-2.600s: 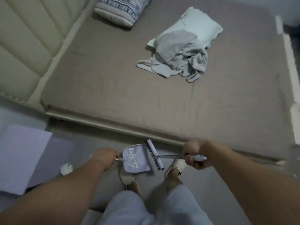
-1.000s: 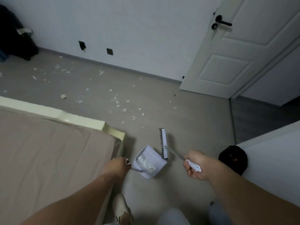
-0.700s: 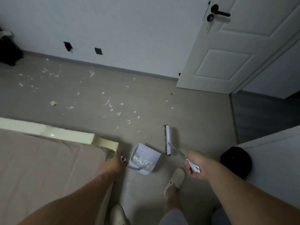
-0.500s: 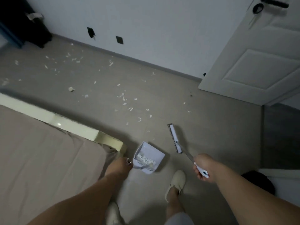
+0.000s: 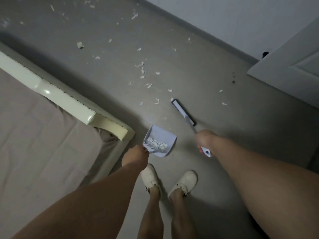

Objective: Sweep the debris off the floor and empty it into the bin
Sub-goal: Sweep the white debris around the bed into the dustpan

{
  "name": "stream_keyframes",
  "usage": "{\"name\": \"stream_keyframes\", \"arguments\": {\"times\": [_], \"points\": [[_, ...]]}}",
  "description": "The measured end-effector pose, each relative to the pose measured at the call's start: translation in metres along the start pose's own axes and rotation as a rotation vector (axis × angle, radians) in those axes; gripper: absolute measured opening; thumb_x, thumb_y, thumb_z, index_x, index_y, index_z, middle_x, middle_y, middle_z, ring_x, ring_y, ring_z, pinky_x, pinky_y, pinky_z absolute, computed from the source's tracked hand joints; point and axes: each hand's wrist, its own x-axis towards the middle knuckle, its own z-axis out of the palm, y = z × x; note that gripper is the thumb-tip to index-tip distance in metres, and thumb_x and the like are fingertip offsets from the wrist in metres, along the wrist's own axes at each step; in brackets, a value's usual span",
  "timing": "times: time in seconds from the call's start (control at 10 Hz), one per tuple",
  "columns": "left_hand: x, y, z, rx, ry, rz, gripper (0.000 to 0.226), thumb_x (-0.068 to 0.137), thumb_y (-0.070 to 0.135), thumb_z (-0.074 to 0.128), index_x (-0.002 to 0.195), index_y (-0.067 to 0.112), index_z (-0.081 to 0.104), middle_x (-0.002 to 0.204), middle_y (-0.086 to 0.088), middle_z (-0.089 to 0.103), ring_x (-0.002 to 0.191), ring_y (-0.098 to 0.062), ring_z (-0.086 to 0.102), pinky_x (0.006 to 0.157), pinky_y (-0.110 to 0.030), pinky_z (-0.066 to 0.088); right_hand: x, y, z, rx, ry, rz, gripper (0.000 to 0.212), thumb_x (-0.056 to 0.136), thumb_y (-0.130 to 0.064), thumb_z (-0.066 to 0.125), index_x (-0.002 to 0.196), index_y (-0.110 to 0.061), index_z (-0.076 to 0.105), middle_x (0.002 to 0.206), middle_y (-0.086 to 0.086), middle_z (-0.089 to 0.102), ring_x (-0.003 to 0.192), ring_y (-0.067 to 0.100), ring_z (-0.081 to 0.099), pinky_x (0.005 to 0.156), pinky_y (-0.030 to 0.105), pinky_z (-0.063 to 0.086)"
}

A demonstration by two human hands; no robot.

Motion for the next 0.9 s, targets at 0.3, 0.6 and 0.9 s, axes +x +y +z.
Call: {"name": "stream_keyframes", "arguments": {"times": [0.3,0.6,0.9], "points": [[-0.003,0.010,0.004,0.017,-0.041,0.005,0.013,0.097,0.034,0.047,0.094,0.025,0.057,0.100,-0.004,0.069,0.094,-0.029,0.065,0.071,-0.030,0.043,-0.039,-0.010,0.023,-0.182,-0.045,0.036,0.032,0.098,-0.011,0.046,0.067,-0.021,0.042,0.041,-0.008,0.054,0.036,0.008,0.049,0.043,0.020,0.048],[0.017,0.003,-0.011,0.039,0.043,0.012,0.020,0.098,0.031,0.045,0.093,0.021,0.061,0.106,-0.008,0.071,0.102,-0.033,0.066,0.076,-0.033,0.046,-0.015,-0.076,-0.006,-0.130,0.198,-0.068,0.033,0.094,-0.007,0.045,0.120,0.003,0.061,0.105,0.022,0.068,0.094,0.032,0.069,0.072,0.029,0.056],[0.057,-0.015,-0.027,0.008,0.082,0.041,0.024,0.095,0.030,0.049,0.090,0.015,0.068,0.096,-0.012,0.072,0.090,-0.035,0.069,0.067,-0.031,0.043,0.036,-0.106,0.028,-0.582,0.127,-0.104,0.035,0.092,-0.010,0.044,0.122,0.000,0.059,0.118,0.018,0.065,0.094,0.032,0.064,0.078,0.029,0.052]]}}
